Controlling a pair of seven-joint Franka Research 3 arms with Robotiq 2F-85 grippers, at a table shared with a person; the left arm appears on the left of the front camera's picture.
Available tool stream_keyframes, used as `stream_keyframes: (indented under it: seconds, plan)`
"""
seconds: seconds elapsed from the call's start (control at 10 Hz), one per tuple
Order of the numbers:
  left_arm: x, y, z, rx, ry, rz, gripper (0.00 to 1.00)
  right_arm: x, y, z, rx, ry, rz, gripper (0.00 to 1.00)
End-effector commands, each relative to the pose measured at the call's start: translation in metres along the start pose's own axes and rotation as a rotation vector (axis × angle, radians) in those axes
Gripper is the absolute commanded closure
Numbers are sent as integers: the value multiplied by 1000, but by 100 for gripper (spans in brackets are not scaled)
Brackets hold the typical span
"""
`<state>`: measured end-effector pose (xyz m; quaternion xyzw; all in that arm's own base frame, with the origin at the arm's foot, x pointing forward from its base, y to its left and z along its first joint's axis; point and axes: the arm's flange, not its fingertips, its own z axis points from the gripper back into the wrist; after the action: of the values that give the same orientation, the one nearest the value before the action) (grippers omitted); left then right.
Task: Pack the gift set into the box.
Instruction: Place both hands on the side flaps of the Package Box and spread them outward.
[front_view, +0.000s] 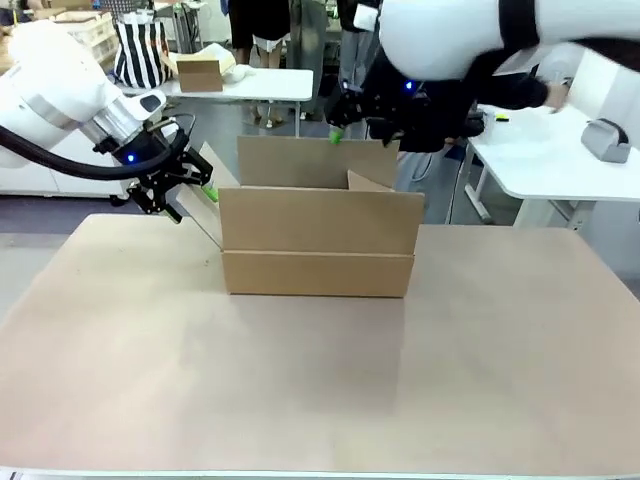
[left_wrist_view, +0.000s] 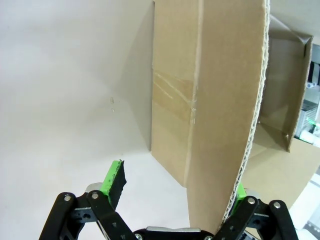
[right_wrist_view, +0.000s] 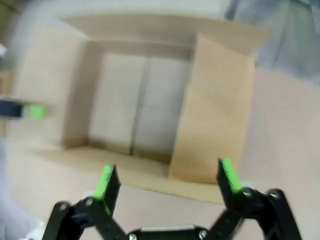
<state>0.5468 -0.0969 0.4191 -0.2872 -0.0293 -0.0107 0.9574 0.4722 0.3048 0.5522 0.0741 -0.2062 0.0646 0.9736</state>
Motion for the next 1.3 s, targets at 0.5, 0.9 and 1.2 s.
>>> stream_keyframes:
  seconds: [0.5,0.9,1.2]
  plan:
    - [0,-2,2,16,-7,9,0,19,35,-47,-196,83,-166,0]
    - [0,-2,2,16,-7,9,0,52,59,-107,-260,130,-89,0]
    - [0,-2,2,16,-7,9,0,48,56,-139,-349,172,-107,0]
